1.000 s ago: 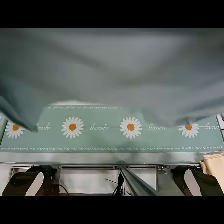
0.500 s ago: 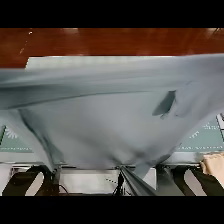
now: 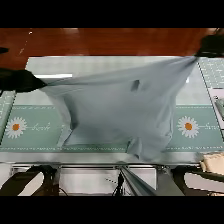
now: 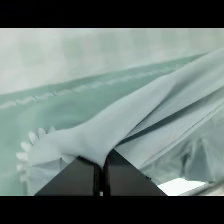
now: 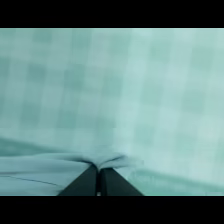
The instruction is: Fold the shirts.
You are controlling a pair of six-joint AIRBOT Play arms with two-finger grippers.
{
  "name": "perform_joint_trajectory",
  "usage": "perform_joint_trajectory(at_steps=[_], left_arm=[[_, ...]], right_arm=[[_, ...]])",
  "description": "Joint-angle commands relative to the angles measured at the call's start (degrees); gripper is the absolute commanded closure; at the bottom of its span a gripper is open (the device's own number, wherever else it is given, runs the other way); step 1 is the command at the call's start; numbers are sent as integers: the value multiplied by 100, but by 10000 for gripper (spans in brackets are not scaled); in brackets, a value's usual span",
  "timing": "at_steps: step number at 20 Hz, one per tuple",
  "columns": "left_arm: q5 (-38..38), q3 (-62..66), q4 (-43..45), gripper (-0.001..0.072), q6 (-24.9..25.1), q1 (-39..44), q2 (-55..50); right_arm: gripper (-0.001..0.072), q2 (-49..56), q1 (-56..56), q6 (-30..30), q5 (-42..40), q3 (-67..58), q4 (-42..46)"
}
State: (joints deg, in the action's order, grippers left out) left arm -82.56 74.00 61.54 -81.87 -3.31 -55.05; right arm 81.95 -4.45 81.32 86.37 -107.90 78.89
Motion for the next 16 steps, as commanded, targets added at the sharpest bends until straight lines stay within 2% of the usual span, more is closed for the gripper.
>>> perform_joint_trajectory(at_steps=[1,4,6,11,12,13,14,15,16], left_arm=[[1222,-133,-39,679,328,0,-1141],[1902,-133,-46,679,326,2,-2013],[2109,-133,-50,679,323,24,-2544],[1390,-133,-63,677,323,151,-3543],[1239,-127,-39,642,328,142,-3620],[1185,-105,70,521,326,109,-3637],[1095,-33,192,362,323,55,-3620],[885,146,350,183,321,-28,-3609],[529,420,542,56,319,-144,-3602]], right_arm=[[682,815,361,367,-1834,-7,319],[682,1239,337,804,-2699,-7,400],[682,1563,330,811,-2730,-7,407],[681,2267,356,798,-1886,-7,361],[681,2286,334,767,-1845,-7,391],[680,2245,302,730,-1838,-13,433],[631,2142,254,730,-1838,-13,417],[490,2006,192,723,-1808,-13,400],[284,1823,125,634,-1683,-13,398]])
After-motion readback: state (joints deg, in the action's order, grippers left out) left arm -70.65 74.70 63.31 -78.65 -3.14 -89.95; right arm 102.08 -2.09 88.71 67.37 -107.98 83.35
